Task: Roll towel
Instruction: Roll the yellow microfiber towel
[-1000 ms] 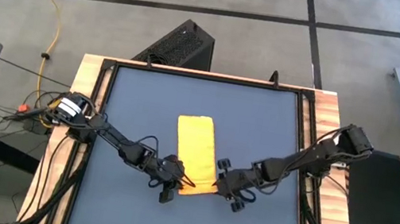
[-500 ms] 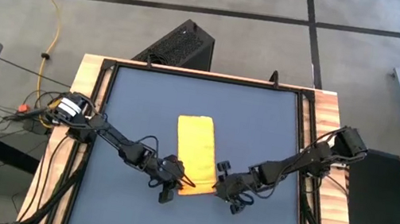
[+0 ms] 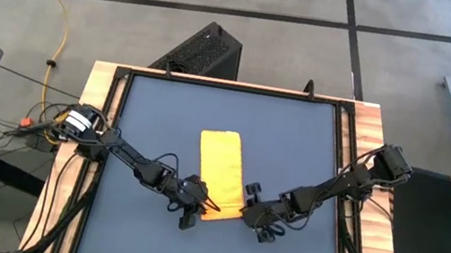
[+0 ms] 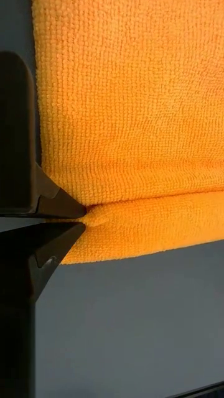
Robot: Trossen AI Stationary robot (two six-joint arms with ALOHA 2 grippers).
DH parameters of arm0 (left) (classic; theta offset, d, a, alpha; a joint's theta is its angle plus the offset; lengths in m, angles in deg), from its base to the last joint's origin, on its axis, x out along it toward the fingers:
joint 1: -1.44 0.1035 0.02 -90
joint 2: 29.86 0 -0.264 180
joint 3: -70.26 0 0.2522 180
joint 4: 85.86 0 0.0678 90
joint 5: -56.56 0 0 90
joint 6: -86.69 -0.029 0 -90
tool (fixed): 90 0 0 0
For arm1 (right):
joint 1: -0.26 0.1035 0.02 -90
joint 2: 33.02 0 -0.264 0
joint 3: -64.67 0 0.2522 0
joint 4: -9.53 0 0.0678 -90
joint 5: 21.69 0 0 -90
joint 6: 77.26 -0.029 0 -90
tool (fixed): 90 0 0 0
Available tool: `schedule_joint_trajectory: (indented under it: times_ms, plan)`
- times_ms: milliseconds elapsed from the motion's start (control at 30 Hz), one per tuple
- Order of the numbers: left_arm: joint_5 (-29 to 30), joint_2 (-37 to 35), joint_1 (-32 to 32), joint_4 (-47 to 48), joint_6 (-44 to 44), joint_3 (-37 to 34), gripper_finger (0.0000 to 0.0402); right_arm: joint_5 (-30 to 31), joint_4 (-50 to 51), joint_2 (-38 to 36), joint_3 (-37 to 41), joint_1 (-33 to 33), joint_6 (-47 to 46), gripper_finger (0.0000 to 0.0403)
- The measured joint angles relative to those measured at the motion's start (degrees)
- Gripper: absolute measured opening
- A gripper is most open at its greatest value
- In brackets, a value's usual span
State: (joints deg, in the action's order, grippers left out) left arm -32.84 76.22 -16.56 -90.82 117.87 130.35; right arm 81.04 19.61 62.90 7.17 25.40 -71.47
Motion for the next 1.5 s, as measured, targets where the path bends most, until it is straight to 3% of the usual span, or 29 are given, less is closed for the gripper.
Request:
schedule_joint_trajectory:
  times_ms: [333,533,700,867,1133,1500]
  plan:
    - [0.9,0.0,0.0,-0.2,-0.1,0.0,0.0004,-0.7,1.1,0.0,0.0,-0.6,-1.6,0.0085]
    - [1.1,0.0,0.0,-0.3,-0.3,0.0,0.0045,-2.8,-0.3,-0.1,1.2,-2.0,-4.2,0.0046]
    - [1.4,0.0,-0.1,-1.3,-2.6,0.0,0.0081,-9.6,-6.2,-0.1,4.2,-4.3,-8.7,0.0018]
    - [4.6,-1.4,0.0,-2.5,-9.4,-0.1,0.0098,-16.4,-7.3,-0.2,4.6,-6.5,-12.0,0.0019]
    - [8.6,-6.4,-0.1,-1.8,-16.9,-0.1,0.0100,-28.6,-7.8,0.0,4.7,-10.2,-15.9,0.0019]
    - [8.1,-7.2,-2.1,-1.1,-19.9,-0.1,0.0100,-43.4,-9.2,0.0,4.7,-18.8,-24.0,0.0018]
